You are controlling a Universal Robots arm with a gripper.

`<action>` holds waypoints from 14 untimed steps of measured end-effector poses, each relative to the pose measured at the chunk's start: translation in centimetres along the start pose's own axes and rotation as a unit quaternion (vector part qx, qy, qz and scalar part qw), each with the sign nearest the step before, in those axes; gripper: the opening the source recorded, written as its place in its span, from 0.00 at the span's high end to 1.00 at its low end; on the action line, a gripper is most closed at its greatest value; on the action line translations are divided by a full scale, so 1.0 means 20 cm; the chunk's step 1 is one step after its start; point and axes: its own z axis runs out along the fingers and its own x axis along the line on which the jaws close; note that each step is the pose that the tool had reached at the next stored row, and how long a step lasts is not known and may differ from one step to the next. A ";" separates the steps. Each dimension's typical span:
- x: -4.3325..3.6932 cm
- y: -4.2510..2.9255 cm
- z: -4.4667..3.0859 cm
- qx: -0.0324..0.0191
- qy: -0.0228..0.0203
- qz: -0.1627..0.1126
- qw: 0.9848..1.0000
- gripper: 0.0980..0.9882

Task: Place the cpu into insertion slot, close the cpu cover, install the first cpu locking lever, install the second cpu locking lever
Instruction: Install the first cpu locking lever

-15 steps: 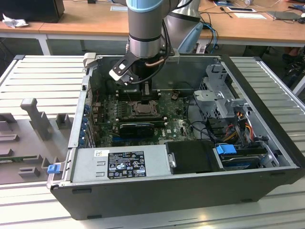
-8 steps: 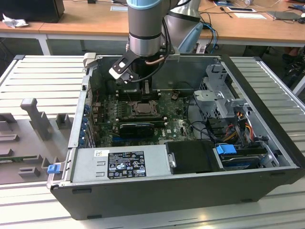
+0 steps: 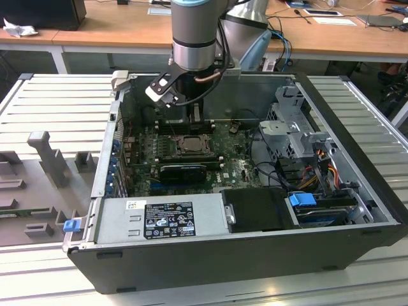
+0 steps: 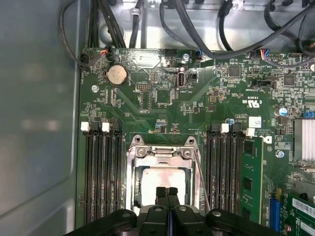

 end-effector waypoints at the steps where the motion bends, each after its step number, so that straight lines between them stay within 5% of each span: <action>1: 0.000 0.000 -0.006 0.000 0.000 0.000 1.000 0.99; 11: 0.001 0.004 -0.080 0.000 0.000 0.000 1.000 0.99; 14: 0.002 0.006 -0.132 0.000 -0.001 0.000 1.000 0.99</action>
